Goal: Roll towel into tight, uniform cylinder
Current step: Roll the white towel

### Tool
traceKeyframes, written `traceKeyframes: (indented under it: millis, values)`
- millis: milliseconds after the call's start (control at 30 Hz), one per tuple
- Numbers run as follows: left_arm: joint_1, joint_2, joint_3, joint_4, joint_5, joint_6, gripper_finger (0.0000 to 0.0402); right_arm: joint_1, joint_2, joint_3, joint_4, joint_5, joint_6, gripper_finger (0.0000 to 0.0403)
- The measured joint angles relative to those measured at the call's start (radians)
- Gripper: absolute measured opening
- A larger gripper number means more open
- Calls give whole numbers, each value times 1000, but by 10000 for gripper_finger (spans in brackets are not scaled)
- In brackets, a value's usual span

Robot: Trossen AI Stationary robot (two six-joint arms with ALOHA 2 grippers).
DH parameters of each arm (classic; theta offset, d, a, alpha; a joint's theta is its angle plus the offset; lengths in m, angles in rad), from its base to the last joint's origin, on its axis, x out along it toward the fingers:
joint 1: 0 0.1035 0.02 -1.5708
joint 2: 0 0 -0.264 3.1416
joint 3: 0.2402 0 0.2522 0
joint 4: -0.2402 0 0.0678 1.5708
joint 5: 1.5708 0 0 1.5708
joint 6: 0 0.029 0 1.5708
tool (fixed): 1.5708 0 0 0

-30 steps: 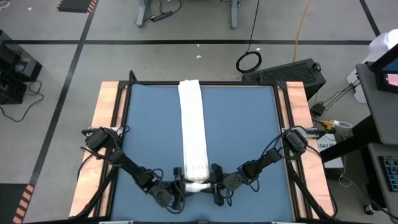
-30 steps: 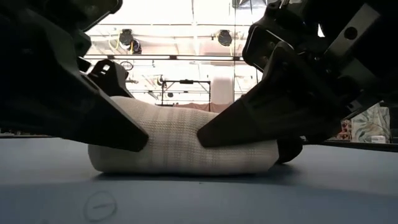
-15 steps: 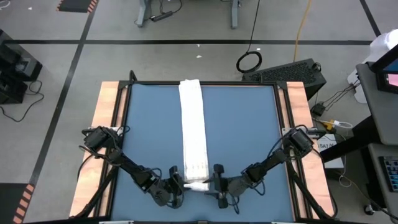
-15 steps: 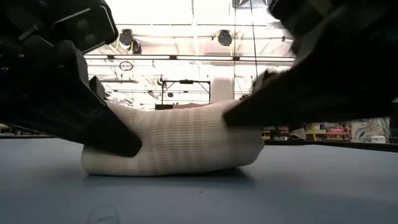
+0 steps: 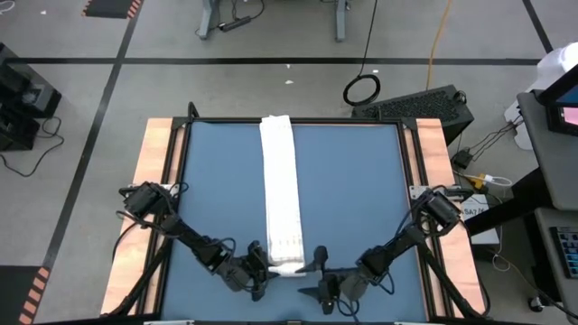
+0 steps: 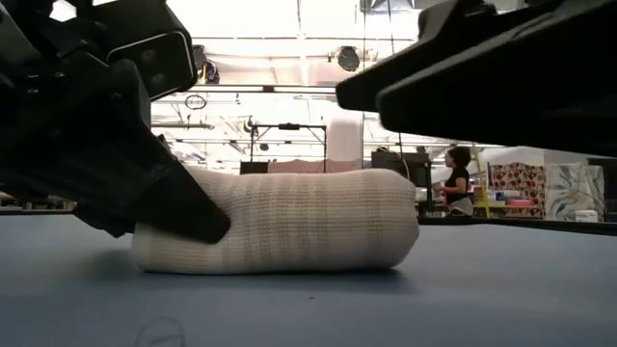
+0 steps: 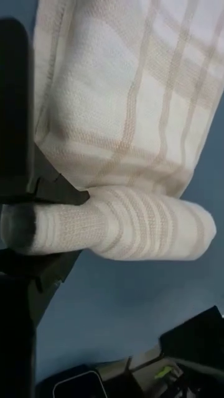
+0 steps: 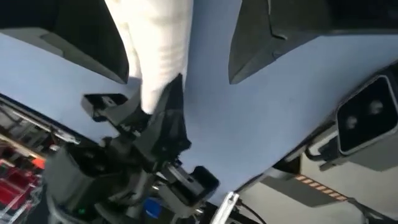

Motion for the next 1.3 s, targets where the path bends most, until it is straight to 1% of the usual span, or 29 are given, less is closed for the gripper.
traceKeyframes:
  millis: [100, 300, 500, 667, 867, 967, 1033, 1100, 1167, 1300]
  values:
    - [8, 0, 1, 2, 22, 1, 81, -18, 21, 3, -2, -28, 16, 259]
    - [8, 1, 1, 1, 23, 3, 83, -27, 68, 3, 0, -18, 50, 254]
    - [8, 2, 1, 2, 23, 0, 84, -39, 72, 3, 0, -18, 87, 254]
    - [8, 2, 1, 1, 23, -1, 84, -65, 72, 3, -35, -26, 165, 254]
    - [8, 2, 0, 1, 23, -1, 84, -76, 72, 3, -49, -62, 211, 253]
    - [7, 2, 1, 1, 13, -4, 84, -85, 72, 4, -60, -76, 259, 253]
    - [5, 4, 1, -4, -22, -37, 84, -91, 72, 4, -85, -80, 302, 253]
    - [5, 4, 0, -9, -56, -73, 84, -98, 71, 4, -100, -95, 337, 247]
    - [5, 4, 0, -6, -60, -74, 88, -99, 71, 4, -105, -98, 366, 237]
    - [-4, 1, 0, -7, -63, -76, 121, -99, 70, 4, -109, -96, 372, 210]
